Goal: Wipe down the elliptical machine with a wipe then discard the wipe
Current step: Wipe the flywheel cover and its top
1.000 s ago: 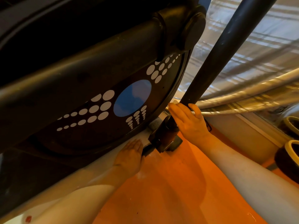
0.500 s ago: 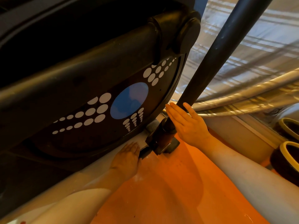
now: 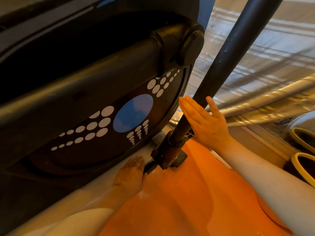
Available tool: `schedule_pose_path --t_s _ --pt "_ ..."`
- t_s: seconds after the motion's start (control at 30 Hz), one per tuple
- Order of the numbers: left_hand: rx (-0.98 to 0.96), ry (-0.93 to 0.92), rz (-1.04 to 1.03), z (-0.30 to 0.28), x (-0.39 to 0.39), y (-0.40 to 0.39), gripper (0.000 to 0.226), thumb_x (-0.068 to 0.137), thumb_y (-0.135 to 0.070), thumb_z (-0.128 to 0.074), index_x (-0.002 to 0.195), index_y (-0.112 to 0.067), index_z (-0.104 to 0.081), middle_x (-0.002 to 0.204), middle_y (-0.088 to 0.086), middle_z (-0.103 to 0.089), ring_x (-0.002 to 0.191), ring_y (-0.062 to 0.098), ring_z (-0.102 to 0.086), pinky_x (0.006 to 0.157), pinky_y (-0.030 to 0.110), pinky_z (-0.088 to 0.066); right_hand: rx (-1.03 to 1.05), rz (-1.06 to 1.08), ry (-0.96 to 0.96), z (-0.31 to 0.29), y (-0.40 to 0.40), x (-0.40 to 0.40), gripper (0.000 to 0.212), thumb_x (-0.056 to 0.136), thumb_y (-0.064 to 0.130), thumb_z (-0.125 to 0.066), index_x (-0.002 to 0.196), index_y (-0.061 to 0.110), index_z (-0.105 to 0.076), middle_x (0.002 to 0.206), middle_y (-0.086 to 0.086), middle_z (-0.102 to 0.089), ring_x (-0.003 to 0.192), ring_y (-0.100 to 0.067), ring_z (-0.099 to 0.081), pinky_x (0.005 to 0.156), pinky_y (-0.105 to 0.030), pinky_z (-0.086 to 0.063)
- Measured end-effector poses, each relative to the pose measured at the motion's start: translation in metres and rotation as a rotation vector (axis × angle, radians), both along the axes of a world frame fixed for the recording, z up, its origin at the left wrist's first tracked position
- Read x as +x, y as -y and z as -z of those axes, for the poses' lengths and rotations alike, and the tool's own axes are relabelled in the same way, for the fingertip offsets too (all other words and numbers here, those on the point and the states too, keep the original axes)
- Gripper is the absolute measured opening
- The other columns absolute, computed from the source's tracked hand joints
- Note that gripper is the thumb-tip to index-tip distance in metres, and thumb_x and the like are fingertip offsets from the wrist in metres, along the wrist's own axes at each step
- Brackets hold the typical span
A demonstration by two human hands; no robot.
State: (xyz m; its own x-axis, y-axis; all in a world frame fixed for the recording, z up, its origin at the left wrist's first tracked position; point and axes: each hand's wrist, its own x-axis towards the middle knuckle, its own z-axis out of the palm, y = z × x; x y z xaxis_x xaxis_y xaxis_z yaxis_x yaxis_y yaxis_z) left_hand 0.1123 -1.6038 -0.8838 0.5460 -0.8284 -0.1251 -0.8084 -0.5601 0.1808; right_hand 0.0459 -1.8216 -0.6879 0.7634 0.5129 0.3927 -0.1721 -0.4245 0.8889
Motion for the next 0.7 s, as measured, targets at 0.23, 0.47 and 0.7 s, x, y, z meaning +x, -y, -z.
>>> schedule_pose_path --t_s 0.23,0.47,0.7 --pt "-0.009 -0.007 0.001 -0.002 -0.001 -0.001 0.059 0.108 -0.04 -0.02 0.157 -0.011 -0.008 0.166 0.008 -0.007 0.153 0.019 -0.003 0.121 0.031 -0.001 -0.06 0.094 -0.054 -0.003 0.0 -0.002 0.054 0.099 0.026 -0.042 0.148 0.006 -0.029 0.154 -0.013 -0.024 0.149 -0.033 0.013 0.118 -0.054 0.011" --pt "-0.006 0.019 0.026 -0.006 -0.003 -0.003 0.058 0.108 -0.038 -0.02 0.157 -0.01 -0.008 0.166 0.008 -0.007 0.153 0.02 -0.003 0.121 0.032 0.0 -0.166 0.086 -0.079 -0.027 0.004 -0.006 0.051 0.105 0.022 -0.026 0.152 0.006 -0.02 0.156 -0.012 -0.023 0.149 -0.03 0.012 0.119 -0.051 0.012" --pt "0.035 0.092 0.065 -0.008 -0.005 -0.004 0.057 0.109 -0.035 -0.019 0.157 -0.009 -0.003 0.165 0.011 -0.001 0.153 0.023 0.002 0.121 0.035 0.003 -0.019 0.164 -0.05 -0.017 -0.015 -0.004 0.059 0.103 0.042 -0.021 0.151 0.006 -0.026 0.156 -0.014 -0.023 0.149 -0.029 0.014 0.119 -0.049 0.013"
